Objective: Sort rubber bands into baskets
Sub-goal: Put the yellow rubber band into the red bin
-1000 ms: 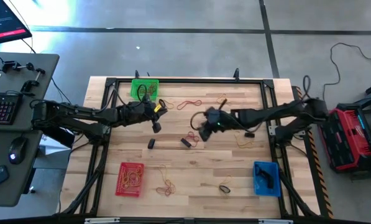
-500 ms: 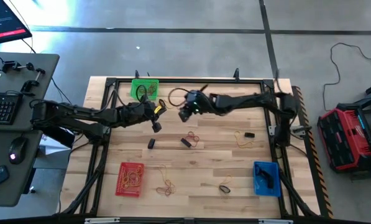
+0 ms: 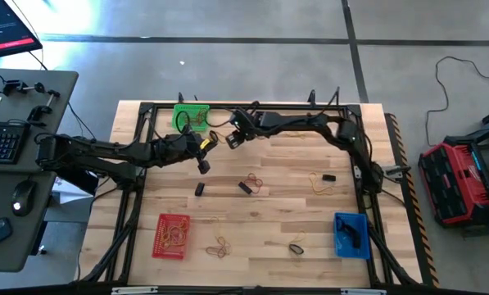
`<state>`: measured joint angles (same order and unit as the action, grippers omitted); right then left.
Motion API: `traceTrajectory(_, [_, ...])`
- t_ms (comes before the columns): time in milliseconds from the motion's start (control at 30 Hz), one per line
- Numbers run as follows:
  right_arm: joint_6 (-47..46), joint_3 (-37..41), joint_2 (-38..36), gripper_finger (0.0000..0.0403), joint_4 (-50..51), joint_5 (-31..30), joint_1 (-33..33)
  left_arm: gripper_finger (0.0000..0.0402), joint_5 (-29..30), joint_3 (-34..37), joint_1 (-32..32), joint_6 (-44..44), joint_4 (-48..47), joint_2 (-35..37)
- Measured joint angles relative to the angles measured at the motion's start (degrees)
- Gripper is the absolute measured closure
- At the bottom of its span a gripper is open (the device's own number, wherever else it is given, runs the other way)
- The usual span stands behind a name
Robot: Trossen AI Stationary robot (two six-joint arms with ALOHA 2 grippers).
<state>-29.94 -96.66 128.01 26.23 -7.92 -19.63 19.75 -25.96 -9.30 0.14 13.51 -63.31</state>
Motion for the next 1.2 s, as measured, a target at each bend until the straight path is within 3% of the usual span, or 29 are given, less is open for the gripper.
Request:
traceTrajectory(400, [-1.2,-8.3,5.9,0.0245,1.1,0.1,0.5,0.0378,-1.2,0.0,0.0,-0.1,-0.5,0.0])
traceTrajectory(1200, [-4.6,-8.6,6.3,0.0245,0.8,-5.2,2.1,0.0378,-2.9,0.0,1.0,-0.5,-2.3,1.2])
